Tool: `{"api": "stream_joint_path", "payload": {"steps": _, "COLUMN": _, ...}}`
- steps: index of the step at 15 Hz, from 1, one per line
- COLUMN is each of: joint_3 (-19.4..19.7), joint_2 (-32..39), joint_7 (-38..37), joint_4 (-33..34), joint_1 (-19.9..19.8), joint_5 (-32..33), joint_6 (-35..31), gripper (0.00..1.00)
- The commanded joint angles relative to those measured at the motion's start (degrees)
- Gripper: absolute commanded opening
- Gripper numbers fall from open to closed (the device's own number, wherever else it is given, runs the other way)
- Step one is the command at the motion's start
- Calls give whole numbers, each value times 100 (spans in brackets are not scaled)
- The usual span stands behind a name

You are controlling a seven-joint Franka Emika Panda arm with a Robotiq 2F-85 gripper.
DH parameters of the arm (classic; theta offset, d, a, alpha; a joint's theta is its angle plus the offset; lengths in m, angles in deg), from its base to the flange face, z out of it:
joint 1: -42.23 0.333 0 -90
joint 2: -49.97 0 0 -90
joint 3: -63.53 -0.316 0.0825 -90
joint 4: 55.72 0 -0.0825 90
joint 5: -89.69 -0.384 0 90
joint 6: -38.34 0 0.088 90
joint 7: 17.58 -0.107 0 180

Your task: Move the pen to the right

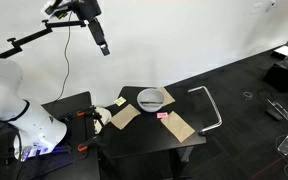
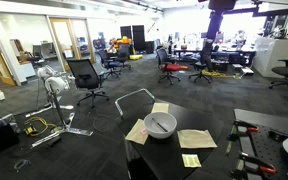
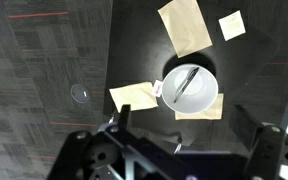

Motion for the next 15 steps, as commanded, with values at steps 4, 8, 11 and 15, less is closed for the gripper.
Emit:
{"api": "stream_joint_path", "payload": {"steps": 4, "joint_3": 46, "joint_2": 8, "joint_7": -32, "joint_4": 18, "joint_1": 60, "joint_5": 34, "joint_6": 23, "gripper": 100}}
{"api": "stream_joint_path", "payload": {"steps": 8, "joint_3": 87, "joint_2": 273, "joint_7": -114, "joint_4": 56, "joint_1": 44, "joint_5": -51, "joint_6": -280, "gripper": 100}}
{"api": "stream_joint_path", "payload": {"steps": 11, "joint_3": 103, "joint_2": 632, "joint_7": -290, "joint_4": 86, "joint_1": -24, "joint_5": -78, "joint_6": -787, "gripper": 100}}
{"api": "stream_joint_path", "payload": {"steps": 15, "joint_3": 35, "joint_2": 1379, "joint_7": -943, "joint_4": 189, "joint_1": -132, "joint_5": -89, "joint_6": -1675, "gripper": 100}}
